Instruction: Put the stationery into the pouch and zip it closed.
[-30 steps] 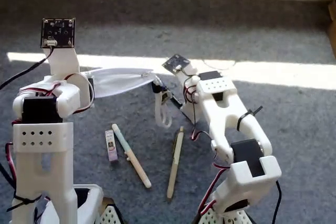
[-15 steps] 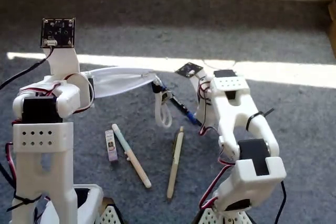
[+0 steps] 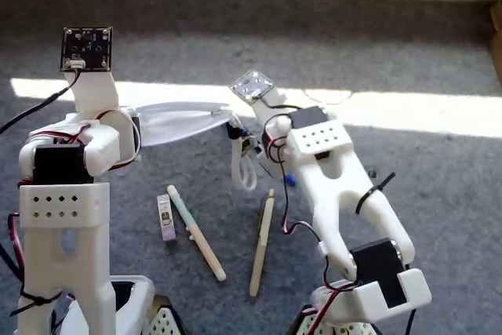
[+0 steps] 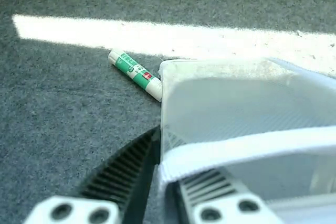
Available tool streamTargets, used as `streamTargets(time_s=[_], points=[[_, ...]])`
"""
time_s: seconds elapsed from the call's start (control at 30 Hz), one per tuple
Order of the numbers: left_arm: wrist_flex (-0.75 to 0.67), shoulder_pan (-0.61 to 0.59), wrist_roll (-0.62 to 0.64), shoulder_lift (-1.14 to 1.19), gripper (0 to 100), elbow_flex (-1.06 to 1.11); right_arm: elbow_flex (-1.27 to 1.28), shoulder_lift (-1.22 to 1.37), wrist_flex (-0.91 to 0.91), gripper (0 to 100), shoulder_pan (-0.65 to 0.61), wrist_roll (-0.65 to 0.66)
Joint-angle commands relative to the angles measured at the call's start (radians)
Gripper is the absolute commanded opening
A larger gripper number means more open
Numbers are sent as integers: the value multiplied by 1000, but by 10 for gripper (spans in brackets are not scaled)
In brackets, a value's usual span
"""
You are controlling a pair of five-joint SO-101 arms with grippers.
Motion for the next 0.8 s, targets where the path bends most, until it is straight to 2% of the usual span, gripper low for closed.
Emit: streamTargets(time_s=[0.0,0.23,0.37,0.77], points=[[-3,-12,5,21,7,1,27,27,-111,142,-10,-17],[-3,-12,5,21,7,-1,31,180,-142,135,-7,-12],[-3,-12,3,21,7,-1,39,203,-134,0,-4,87],[-21,-12,3,21,7,4,31,168,-1,5,133,98]])
